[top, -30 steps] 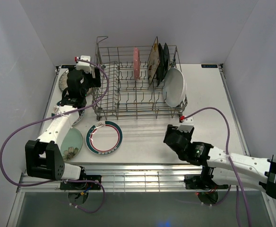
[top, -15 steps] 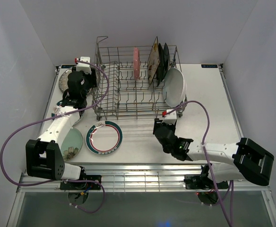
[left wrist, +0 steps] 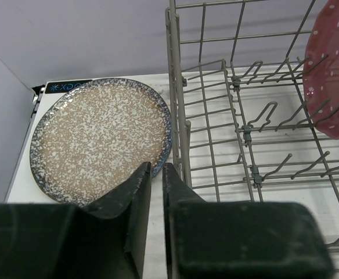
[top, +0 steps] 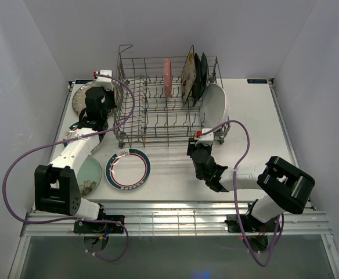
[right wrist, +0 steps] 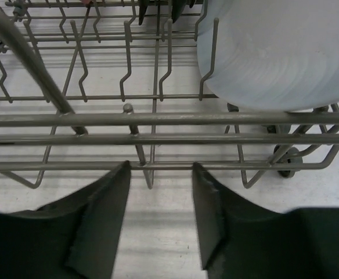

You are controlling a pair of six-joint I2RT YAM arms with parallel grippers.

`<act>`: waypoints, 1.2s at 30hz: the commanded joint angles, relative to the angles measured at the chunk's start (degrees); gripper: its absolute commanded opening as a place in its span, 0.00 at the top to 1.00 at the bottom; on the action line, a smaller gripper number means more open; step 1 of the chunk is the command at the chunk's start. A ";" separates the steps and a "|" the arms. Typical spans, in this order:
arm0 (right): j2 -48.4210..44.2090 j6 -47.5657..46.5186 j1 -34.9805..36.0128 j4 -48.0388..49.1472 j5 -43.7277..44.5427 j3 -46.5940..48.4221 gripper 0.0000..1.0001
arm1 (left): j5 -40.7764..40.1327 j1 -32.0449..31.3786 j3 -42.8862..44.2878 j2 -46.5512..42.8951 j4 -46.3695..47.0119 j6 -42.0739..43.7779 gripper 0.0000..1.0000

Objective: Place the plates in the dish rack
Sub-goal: Move the dish rack to the center of the board.

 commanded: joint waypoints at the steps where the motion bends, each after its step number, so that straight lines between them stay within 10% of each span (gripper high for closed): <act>1: 1.16 -1.37 -2.38 9.44 0.24 1.59 0.53 | 1.32 0.23 2.57 -0.32 0.03 -0.51 0.78; 12: 0.55 2.23 -8.19 2.95 -3.28 3.78 0.87 | 5.01 0.23 11.52 7.32 -4.20 -2.97 1.00; 36: 2.75 6.97 -14.17 -3.21 -4.51 7.13 0.87 | 2.56 -0.12 37.27 30.44 -12.26 -2.27 1.00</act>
